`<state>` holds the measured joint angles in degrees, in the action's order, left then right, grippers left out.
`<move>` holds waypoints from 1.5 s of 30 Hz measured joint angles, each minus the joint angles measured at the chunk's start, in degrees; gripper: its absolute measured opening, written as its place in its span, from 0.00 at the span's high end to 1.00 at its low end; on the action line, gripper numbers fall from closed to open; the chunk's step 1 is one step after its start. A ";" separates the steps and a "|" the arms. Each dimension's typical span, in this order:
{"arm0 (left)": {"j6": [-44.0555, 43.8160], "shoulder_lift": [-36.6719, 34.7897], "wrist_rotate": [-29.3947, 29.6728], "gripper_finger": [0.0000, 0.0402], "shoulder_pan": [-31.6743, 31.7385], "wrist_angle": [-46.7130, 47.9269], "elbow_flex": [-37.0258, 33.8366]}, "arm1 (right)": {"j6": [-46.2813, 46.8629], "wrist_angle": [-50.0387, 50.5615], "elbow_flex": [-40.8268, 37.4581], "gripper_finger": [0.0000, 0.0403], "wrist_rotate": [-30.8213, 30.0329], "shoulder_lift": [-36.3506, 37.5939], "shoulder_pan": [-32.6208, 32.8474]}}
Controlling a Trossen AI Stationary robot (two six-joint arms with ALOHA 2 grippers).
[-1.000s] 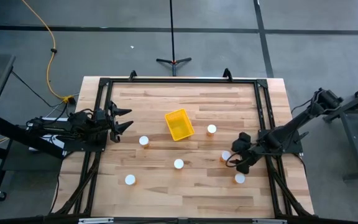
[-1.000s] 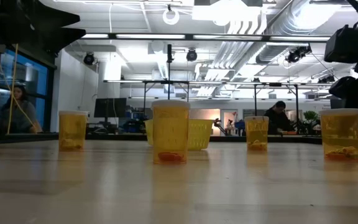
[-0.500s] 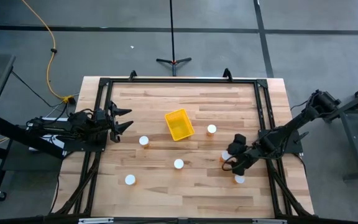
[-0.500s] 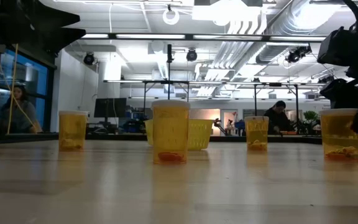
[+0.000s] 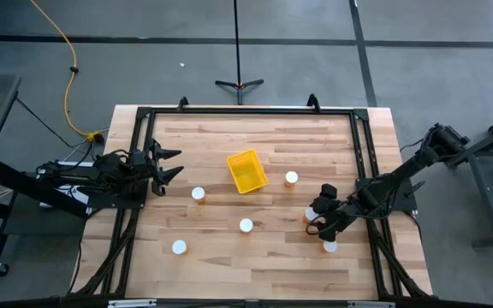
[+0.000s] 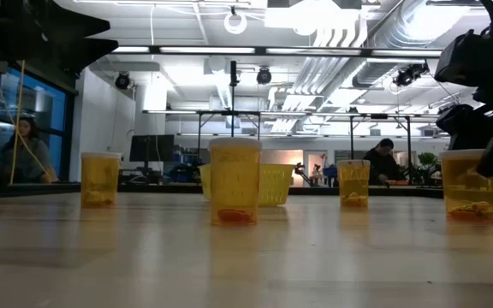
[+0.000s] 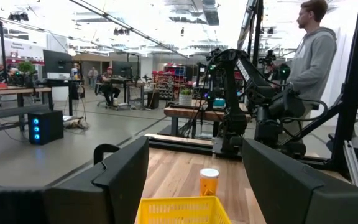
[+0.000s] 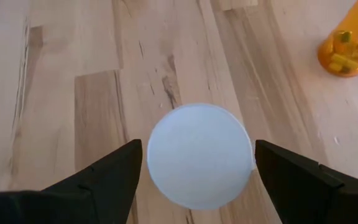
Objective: Pick and place pill bottles into a basket
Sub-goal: Put the orange pill bottle into the yellow bin
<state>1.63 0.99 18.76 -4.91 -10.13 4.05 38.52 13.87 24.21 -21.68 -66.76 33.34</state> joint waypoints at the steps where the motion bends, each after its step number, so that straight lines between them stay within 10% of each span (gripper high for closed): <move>1: 0.00 0.00 0.00 0.27 0.02 0.02 0.00 | -0.04 0.00 0.00 0.25 0.21 0.00 0.00; 45: -0.04 0.00 0.00 0.27 0.02 0.02 0.00 | 1.15 -1.19 0.04 0.52 -2.17 0.00 0.02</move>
<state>1.58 0.99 18.76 -4.89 -10.11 4.05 39.68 12.68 24.25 -23.85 -66.76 33.36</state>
